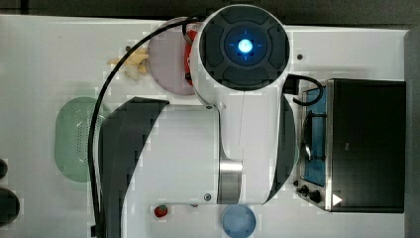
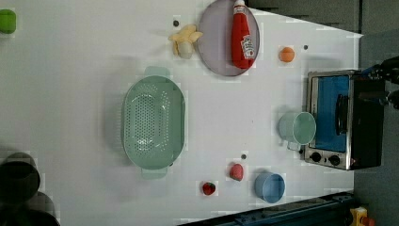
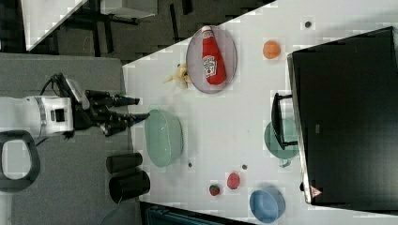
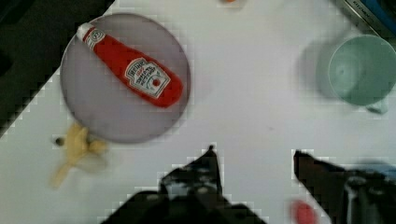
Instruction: Drag strainer left to right.
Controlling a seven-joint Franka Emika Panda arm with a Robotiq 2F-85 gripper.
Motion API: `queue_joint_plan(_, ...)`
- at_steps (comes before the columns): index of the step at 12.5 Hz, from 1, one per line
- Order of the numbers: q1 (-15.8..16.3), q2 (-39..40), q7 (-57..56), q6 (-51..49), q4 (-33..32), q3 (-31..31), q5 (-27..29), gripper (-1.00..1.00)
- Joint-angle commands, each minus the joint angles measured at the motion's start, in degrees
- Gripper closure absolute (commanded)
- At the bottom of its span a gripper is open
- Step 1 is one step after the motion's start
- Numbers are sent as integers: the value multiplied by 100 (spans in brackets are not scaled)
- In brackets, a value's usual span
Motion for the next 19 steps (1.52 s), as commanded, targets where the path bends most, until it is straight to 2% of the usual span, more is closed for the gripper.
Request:
queue_joint_plan(1,123,-2188,99,-1398,-793,-374,-134,-59)
queue_joint_plan(3,154,-2179,99,-1386,-818,-329,-118,-99)
queue_joint_plan(6,302,-2036,99,-1318,-845,144,130,-100)
queue_joint_plan(10,395,-1444,675,-638,-853,1383,219,-100)
queue_joint_plan(15,410,-194,3665,624,-860,2861,213,-100)
queue_joint_plan(19,456,960,6330,1746,-909,3430,-153,-100)
